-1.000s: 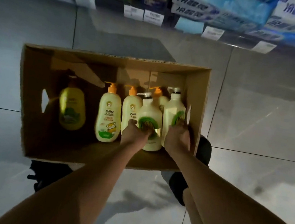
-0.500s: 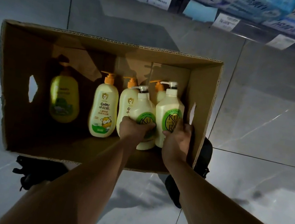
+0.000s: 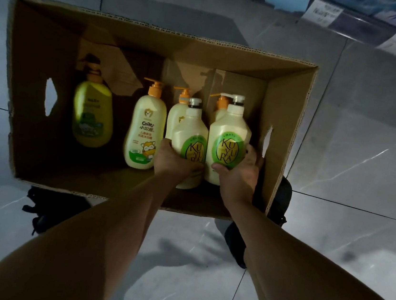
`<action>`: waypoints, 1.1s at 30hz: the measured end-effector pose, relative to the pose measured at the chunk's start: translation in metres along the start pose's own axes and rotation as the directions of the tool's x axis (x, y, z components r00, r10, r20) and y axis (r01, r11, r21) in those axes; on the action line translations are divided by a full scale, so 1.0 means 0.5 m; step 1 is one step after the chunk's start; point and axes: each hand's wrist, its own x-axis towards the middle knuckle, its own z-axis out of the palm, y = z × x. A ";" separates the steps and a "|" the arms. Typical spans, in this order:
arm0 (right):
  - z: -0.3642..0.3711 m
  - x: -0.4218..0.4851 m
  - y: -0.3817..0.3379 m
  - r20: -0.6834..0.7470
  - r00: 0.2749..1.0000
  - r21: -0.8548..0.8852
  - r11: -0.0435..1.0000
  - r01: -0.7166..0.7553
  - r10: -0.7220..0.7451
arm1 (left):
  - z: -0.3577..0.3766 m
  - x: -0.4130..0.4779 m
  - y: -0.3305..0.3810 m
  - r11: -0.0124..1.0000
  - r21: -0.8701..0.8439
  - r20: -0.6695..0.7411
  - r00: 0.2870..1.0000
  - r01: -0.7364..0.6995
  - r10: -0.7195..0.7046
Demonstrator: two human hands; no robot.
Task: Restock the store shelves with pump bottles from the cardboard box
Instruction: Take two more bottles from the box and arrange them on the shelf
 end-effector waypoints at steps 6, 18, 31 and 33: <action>0.067 0.017 -0.038 0.061 0.998 0.032 0.999 -0.033 0.031 | -0.072 0.036 -0.032 0.996 -0.072 0.042 0.998 0.057 -0.054; -0.002 -0.019 -0.098 0.121 0.990 0.027 0.997 -0.069 0.065 | -0.164 -0.023 -0.042 0.949 -0.314 0.165 0.985 0.003 0.051; -0.416 -0.599 -0.556 0.057 0.986 0.435 0.893 0.116 -0.156 | -0.769 -0.563 0.120 0.773 -0.504 0.116 0.857 -0.385 0.502; -0.472 -0.713 -0.633 0.006 0.979 0.510 0.842 0.174 -0.206 | -0.876 -0.665 0.156 0.751 -0.515 0.082 0.849 -0.412 0.522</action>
